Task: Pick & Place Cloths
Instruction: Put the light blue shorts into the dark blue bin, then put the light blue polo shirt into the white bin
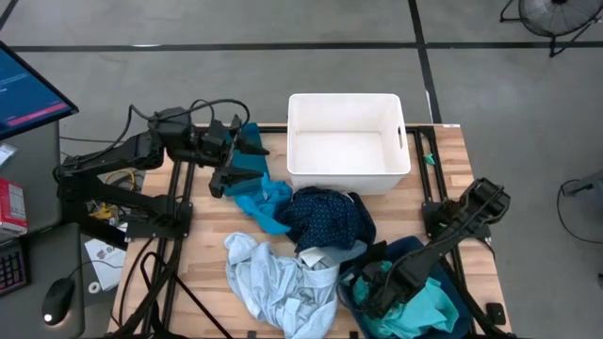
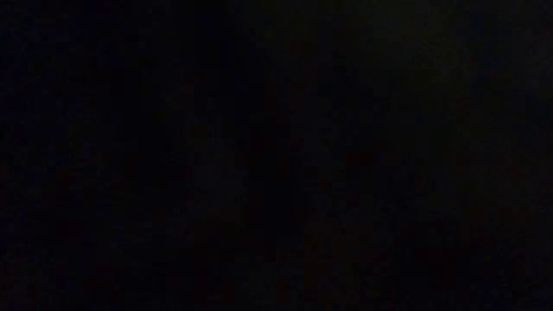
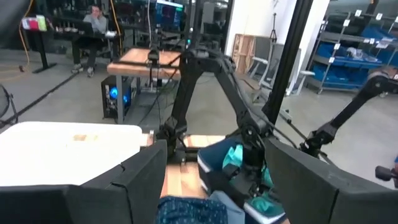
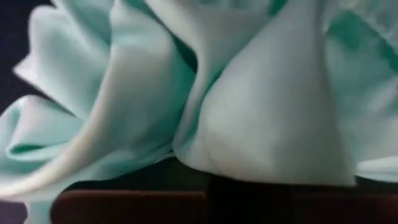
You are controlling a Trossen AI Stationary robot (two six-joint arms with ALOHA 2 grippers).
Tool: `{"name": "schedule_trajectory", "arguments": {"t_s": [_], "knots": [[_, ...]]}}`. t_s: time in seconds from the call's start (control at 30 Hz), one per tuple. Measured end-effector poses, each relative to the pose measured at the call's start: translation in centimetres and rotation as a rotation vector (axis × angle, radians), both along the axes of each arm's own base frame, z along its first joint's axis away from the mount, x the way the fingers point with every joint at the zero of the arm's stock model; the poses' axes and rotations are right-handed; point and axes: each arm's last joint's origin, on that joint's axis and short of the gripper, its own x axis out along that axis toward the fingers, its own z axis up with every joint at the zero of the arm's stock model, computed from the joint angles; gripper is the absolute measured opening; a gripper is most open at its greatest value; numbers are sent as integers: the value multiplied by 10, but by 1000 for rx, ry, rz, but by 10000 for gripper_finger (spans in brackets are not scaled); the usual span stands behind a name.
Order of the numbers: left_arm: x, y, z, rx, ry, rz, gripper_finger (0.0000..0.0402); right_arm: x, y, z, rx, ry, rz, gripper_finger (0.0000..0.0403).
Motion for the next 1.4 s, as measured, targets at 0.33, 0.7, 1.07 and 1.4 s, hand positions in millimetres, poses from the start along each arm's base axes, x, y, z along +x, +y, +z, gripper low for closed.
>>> {"name": "schedule_trajectory", "arguments": {"t_s": [0.33,0.7,1.07,1.4], "knots": [[8,0,-48,88,155,-24,256,-9,-25,78,120,-241,52,35],[10,4,-102,279,378,45,270,-40,-62,156,197,-596,-51,159],[21,-13,-154,296,635,-71,340,-43,-71,168,91,-739,-35,163],[12,-87,-179,283,655,-383,332,-39,-59,154,35,-697,56,146]]}}
